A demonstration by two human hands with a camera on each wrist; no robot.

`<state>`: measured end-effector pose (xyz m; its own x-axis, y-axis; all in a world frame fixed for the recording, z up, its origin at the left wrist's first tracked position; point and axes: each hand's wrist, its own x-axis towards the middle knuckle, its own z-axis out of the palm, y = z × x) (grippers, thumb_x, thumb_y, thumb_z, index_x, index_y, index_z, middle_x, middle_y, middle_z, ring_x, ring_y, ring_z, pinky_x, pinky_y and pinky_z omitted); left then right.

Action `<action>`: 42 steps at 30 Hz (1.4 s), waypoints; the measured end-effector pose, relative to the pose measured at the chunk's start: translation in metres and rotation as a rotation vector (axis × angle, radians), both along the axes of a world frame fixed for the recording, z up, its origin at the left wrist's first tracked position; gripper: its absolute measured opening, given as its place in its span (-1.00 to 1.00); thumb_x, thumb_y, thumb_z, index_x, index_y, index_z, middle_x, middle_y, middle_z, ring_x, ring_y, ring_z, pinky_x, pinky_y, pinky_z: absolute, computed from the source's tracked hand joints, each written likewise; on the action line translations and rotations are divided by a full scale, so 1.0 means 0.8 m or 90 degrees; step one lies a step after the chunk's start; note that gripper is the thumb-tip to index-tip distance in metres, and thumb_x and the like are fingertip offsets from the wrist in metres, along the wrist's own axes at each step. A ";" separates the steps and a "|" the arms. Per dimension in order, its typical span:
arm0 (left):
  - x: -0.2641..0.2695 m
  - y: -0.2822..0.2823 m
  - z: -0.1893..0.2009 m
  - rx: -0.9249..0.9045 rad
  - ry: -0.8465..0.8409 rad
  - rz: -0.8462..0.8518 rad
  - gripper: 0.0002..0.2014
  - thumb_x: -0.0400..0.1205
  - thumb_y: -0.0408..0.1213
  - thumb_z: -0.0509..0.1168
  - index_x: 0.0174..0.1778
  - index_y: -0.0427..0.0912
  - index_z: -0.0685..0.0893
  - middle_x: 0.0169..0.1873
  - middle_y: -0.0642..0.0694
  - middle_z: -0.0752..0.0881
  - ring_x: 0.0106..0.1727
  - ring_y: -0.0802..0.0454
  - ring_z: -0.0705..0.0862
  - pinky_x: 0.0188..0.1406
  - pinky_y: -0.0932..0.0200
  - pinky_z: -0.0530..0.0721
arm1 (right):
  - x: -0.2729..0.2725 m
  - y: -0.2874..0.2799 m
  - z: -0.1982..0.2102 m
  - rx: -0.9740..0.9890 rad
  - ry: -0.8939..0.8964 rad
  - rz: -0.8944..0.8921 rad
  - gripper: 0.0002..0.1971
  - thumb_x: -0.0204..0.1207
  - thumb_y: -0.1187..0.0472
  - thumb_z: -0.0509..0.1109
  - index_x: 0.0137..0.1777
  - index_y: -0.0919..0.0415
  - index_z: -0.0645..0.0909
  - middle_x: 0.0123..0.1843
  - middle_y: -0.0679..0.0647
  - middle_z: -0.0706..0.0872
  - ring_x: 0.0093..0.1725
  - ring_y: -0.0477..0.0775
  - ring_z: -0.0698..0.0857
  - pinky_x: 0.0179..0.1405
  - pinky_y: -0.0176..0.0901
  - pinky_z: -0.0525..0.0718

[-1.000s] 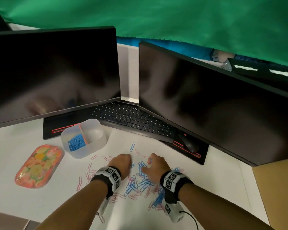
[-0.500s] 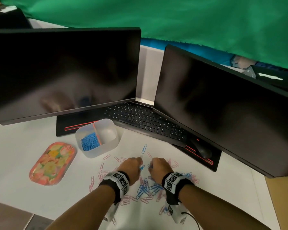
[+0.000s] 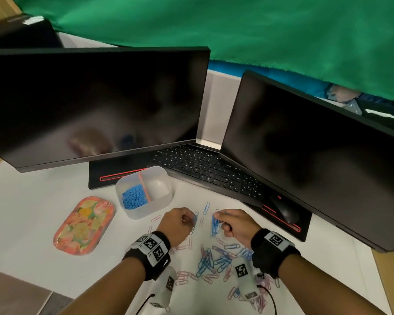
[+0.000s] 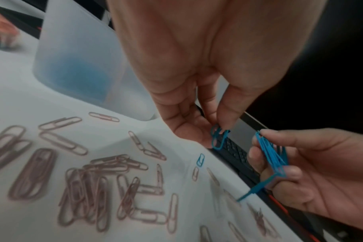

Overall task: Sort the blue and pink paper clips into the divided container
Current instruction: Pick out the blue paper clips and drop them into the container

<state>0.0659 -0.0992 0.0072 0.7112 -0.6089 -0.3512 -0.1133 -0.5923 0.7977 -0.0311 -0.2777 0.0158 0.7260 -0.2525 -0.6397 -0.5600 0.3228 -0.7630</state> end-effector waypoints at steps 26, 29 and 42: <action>0.127 0.128 0.062 -0.071 0.122 0.385 -0.80 0.57 -0.51 0.27 0.08 -0.26 0.62 -0.17 -0.34 0.78 -0.20 -0.16 0.79 -0.24 0.02 0.79 | 0.199 0.158 0.075 0.126 -0.078 0.009 -0.87 0.66 0.28 0.25 -0.05 0.35 0.55 -0.34 0.25 0.67 -0.47 0.09 0.67 -0.62 -0.24 0.60; 0.125 0.149 0.065 -0.099 0.103 0.420 -0.73 0.58 -0.56 0.16 0.11 -0.25 0.62 -0.09 -0.25 0.77 -0.12 -0.13 0.77 -0.25 0.07 0.73 | 0.221 0.175 0.071 0.074 -0.058 0.054 -0.91 0.63 0.27 0.31 0.01 0.31 0.54 -0.12 0.31 0.70 -0.33 0.14 0.75 -0.54 -0.18 0.70; 0.114 0.178 0.053 -0.112 0.105 0.489 -0.77 0.61 -0.52 0.18 0.03 -0.18 0.66 -0.12 -0.18 0.77 -0.29 -0.01 0.72 -0.38 0.19 0.65 | 0.240 0.177 0.057 -0.205 -0.025 0.231 -0.84 0.53 0.34 0.29 -0.14 0.07 0.63 -0.02 0.15 0.65 0.02 0.20 0.68 0.09 0.25 0.75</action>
